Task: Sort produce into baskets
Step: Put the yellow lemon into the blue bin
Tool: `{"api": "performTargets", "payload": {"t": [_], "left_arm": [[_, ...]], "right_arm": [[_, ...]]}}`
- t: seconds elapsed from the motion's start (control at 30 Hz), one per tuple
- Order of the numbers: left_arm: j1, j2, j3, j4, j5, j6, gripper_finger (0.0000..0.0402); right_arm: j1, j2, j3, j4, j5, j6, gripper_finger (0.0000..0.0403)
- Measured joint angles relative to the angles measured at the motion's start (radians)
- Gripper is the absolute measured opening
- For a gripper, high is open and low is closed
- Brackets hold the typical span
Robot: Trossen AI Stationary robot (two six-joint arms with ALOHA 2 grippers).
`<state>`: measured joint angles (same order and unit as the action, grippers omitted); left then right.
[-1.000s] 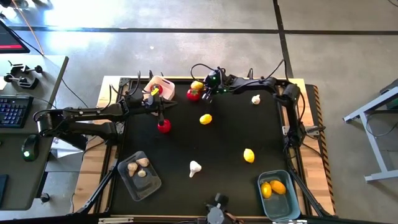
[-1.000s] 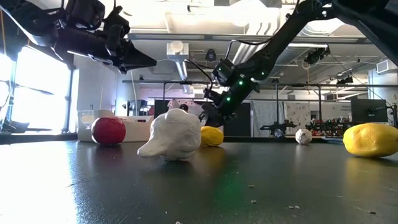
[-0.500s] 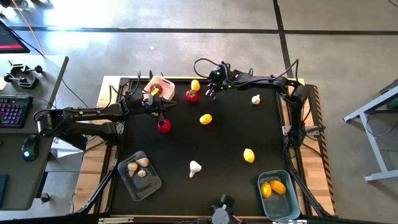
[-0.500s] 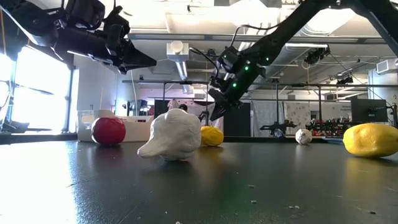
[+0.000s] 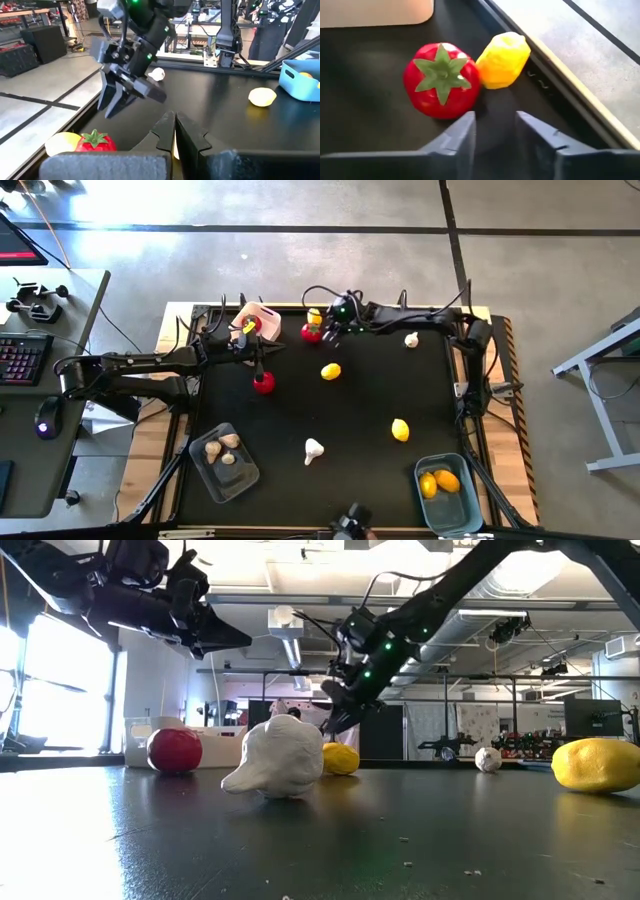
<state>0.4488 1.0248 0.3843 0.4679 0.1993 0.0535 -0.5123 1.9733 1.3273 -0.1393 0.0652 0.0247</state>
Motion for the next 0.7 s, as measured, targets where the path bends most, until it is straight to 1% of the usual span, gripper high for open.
{"api": "performTargets", "payload": {"t": [0.1,0.2,0.3,0.37,0.4,0.47,0.53,0.6,0.7], "left_arm": [[0.0,0.0,0.0,0.001,0.0,0.001,0.0],[0.0,0.0,0.0,0.0,0.0,0.001,0.0],[0.0,0.0,0.0,0.0,0.0,0.002,0.0],[0.0,0.0,0.0,0.0,0.0,0.002,0.0],[0.0,0.0,0.0,0.0,0.0,0.003,0.0],[0.0,0.0,0.0,0.0,0.0,0.009,0.0],[0.0,0.0,0.0,0.0,0.0,0.01,0.0],[0.0,0.0,0.0,0.0,0.0,0.01,0.0],[0.001,0.0,0.0,0.001,0.0,0.011,0.0]], "right_arm": [[0.016,0.027,0.0,0.042,0.019,0.04,0.0194],[0.022,0.057,0.0,0.102,0.067,0.073,0.0239],[0.023,0.064,0.0,0.153,0.074,0.065,0.0263],[0.021,0.064,0.008,0.184,0.074,0.047,0.0267],[0.015,0.064,0.023,0.173,0.069,0.047,0.0267],[-0.001,0.068,0.08,0.112,0.009,0.085,0.0267],[-0.021,0.09,0.173,0.03,-0.04,0.152,0.0267],[-0.033,0.131,0.274,-0.105,-0.047,0.182,0.0268],[-0.038,0.22,0.446,-0.272,-0.035,0.186,0.0268]]}}
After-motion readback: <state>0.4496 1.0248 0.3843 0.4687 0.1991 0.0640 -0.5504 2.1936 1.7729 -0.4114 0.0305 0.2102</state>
